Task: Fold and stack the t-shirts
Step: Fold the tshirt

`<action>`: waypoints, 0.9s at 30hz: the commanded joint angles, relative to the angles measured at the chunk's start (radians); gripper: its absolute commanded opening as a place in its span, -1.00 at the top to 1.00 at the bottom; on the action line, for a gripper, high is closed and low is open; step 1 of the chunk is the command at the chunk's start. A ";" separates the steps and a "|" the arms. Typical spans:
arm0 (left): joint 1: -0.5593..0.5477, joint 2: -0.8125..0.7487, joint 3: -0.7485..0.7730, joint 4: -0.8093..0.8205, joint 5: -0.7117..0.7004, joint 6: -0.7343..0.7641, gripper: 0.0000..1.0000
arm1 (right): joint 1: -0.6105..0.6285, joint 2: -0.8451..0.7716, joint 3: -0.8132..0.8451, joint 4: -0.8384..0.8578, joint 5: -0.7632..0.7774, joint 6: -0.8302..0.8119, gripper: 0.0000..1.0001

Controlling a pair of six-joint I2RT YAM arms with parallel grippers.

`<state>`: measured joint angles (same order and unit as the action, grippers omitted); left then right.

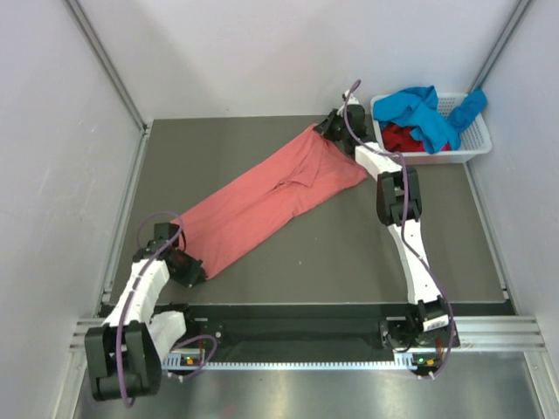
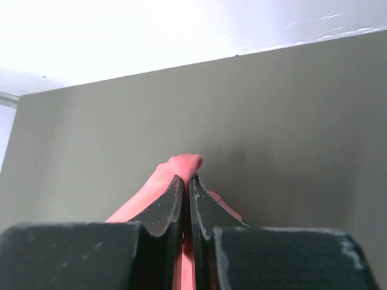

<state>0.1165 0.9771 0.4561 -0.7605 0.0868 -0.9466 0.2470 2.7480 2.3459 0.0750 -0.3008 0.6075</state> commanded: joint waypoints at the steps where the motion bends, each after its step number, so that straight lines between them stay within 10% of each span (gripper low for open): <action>1: -0.077 -0.049 -0.030 -0.085 0.008 -0.080 0.72 | 0.008 0.027 0.073 0.115 0.035 0.026 0.92; 8: -0.106 -0.083 0.096 -0.151 0.059 0.057 -0.18 | 0.009 -0.027 0.047 0.040 0.015 0.011 0.22; 18: -0.106 0.020 0.400 -0.101 0.014 0.368 -0.35 | -0.003 -0.344 -0.039 -0.338 0.052 -0.153 -0.48; 27: -0.078 0.351 0.646 0.067 0.005 0.607 -0.56 | -0.081 -0.724 -0.428 -0.485 0.106 -0.158 -0.57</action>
<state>0.0208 1.2407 0.9901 -0.7914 0.1112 -0.4793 0.2173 2.1426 2.0201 -0.3508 -0.2222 0.4446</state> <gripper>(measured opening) 0.777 0.794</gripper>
